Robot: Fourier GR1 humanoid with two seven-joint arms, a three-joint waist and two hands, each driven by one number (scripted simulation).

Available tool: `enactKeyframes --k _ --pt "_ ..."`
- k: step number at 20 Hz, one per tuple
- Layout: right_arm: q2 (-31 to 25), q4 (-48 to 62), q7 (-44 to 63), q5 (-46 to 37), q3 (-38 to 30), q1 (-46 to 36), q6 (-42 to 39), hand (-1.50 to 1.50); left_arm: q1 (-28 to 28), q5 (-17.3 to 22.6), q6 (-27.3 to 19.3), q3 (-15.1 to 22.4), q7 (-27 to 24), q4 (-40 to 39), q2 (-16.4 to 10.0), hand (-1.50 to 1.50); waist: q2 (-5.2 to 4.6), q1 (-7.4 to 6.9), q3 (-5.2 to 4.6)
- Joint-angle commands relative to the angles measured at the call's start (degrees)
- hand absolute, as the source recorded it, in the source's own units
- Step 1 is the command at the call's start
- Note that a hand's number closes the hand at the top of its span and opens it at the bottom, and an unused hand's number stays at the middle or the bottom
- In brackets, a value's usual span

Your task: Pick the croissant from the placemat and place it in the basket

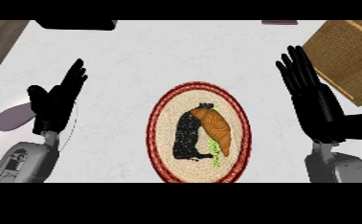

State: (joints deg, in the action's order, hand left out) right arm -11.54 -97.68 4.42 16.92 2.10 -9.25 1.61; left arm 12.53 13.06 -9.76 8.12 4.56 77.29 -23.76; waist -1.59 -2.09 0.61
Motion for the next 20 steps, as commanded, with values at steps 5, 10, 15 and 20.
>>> enactKeyframes --k 5,10,15,20 --pt "-7.0 6.8 0.5 -4.3 11.5 -15.5 -17.7 1.50 4.9 -3.3 5.4 4.1 -6.5 4.4 -0.6 0.00 0.87 -2.66 -0.67" --pt "-1.8 2.3 -13.5 -10.7 29.4 -13.2 -29.4 -1.50 5.2 -2.8 7.0 6.4 -6.8 5.1 1.7 0.00 1.24 -1.07 -0.50" --pt "1.1 1.3 -18.0 -36.0 39.3 -6.4 -11.7 -1.50 0.9 -2.2 8.0 3.7 -8.3 7.0 -1.1 0.00 1.98 1.57 -0.60" --pt "-3.1 -3.7 -7.0 -49.3 36.0 -12.6 -5.2 -1.50 -1.7 -1.7 8.9 3.1 -9.1 7.9 -1.8 0.00 2.30 2.31 -0.71"
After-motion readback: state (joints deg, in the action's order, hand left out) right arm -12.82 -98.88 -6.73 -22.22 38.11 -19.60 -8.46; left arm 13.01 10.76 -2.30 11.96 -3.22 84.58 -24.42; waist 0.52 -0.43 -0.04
